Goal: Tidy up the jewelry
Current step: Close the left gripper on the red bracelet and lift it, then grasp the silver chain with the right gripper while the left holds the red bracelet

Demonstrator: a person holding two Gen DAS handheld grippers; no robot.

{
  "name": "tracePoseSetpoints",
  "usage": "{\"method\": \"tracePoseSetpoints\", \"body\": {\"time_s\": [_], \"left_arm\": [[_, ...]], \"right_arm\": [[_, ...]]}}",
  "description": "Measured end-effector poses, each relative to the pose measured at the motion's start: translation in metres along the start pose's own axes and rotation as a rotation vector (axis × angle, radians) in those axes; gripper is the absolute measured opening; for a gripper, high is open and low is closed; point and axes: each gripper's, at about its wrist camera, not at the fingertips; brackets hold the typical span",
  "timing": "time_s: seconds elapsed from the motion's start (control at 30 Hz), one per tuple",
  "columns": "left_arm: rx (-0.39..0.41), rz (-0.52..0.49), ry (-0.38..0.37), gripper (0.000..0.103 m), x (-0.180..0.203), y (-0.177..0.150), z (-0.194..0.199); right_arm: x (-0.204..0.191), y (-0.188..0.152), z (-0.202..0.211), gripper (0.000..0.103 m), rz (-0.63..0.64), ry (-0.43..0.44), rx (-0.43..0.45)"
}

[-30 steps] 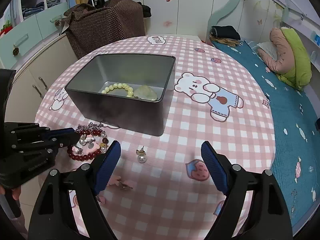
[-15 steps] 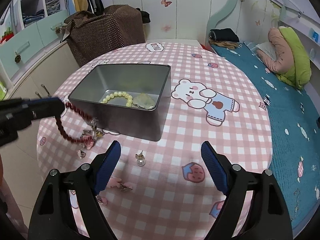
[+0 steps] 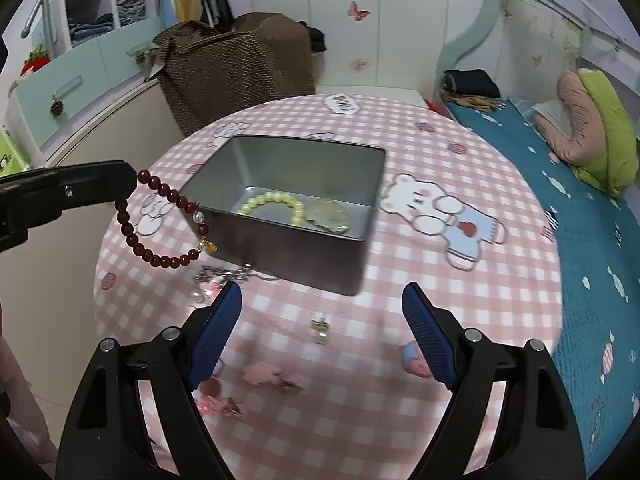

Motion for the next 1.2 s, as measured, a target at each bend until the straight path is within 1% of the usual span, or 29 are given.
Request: {"method": "tracePoseSetpoints", "body": {"time_s": [0.07, 0.2, 0.27, 0.3, 0.4, 0.47, 0.5, 0.53, 0.6, 0.67, 0.73, 0.8, 0.87, 0.9, 0.97, 1.03, 1.2], "left_arm": [[-0.001, 0.011, 0.004, 0.008, -0.006, -0.003, 0.001], [-0.017, 0.034, 0.008, 0.008, -0.018, -0.010, -0.002], [-0.029, 0.049, 0.007, 0.008, -0.025, -0.014, -0.005], [-0.033, 0.055, 0.005, 0.008, -0.028, -0.016, -0.007], [-0.046, 0.073, 0.001, 0.008, -0.037, -0.022, -0.010], [-0.057, 0.085, -0.007, 0.008, -0.044, -0.026, -0.013], [-0.060, 0.089, -0.009, 0.008, -0.046, -0.027, -0.014], [-0.065, 0.094, -0.015, 0.008, -0.049, -0.029, -0.016], [-0.071, 0.098, -0.021, 0.008, -0.052, -0.031, -0.018], [-0.075, 0.098, -0.030, 0.008, -0.054, -0.032, -0.021], [-0.075, 0.096, -0.046, 0.008, -0.056, -0.032, -0.022], [-0.073, 0.097, -0.056, 0.008, -0.057, -0.031, -0.023], [-0.072, 0.098, -0.064, 0.008, -0.059, -0.031, -0.025], [-0.071, 0.099, -0.067, 0.008, -0.060, -0.030, -0.025], [-0.067, 0.106, -0.074, 0.008, -0.061, -0.030, -0.024], [-0.064, 0.111, -0.074, 0.008, -0.063, -0.030, -0.023], [-0.055, 0.120, -0.069, 0.008, -0.065, -0.028, -0.021]], "right_arm": [[-0.009, 0.003, -0.006, 0.079, 0.021, 0.013, -0.012], [-0.025, 0.010, -0.020, 0.074, 0.051, 0.059, -0.039], [-0.033, 0.014, -0.028, 0.073, 0.063, 0.061, -0.056], [-0.036, 0.016, -0.032, 0.071, 0.064, 0.057, -0.064], [-0.040, 0.022, -0.046, 0.065, 0.031, 0.086, -0.101], [-0.041, 0.023, -0.052, 0.063, 0.010, 0.078, -0.111], [-0.042, 0.024, -0.056, 0.058, 0.001, 0.066, -0.122], [-0.042, 0.026, -0.060, 0.055, -0.012, 0.062, -0.136], [-0.042, 0.028, -0.068, 0.043, -0.055, 0.062, -0.165], [-0.043, 0.028, -0.069, 0.042, -0.057, 0.058, -0.161], [-0.047, 0.028, -0.069, 0.035, -0.038, 0.071, -0.162], [-0.051, 0.028, -0.067, 0.009, -0.018, 0.108, -0.166], [-0.057, 0.026, -0.064, 0.008, 0.021, 0.078, -0.157], [-0.059, 0.026, -0.063, 0.008, 0.020, 0.074, -0.155], [-0.054, 0.024, -0.062, 0.008, -0.008, 0.087, -0.156], [-0.048, 0.022, -0.057, 0.000, -0.023, 0.085, -0.143], [-0.031, 0.021, -0.045, 0.000, -0.052, 0.075, -0.121]]}}
Point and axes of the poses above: each gripper's, at about its wrist camera, not at the fingertips, and z roughly against the way its jaws point, x to its right, y to its top, and after that the axes turned 8 degrees about -x, right-handed
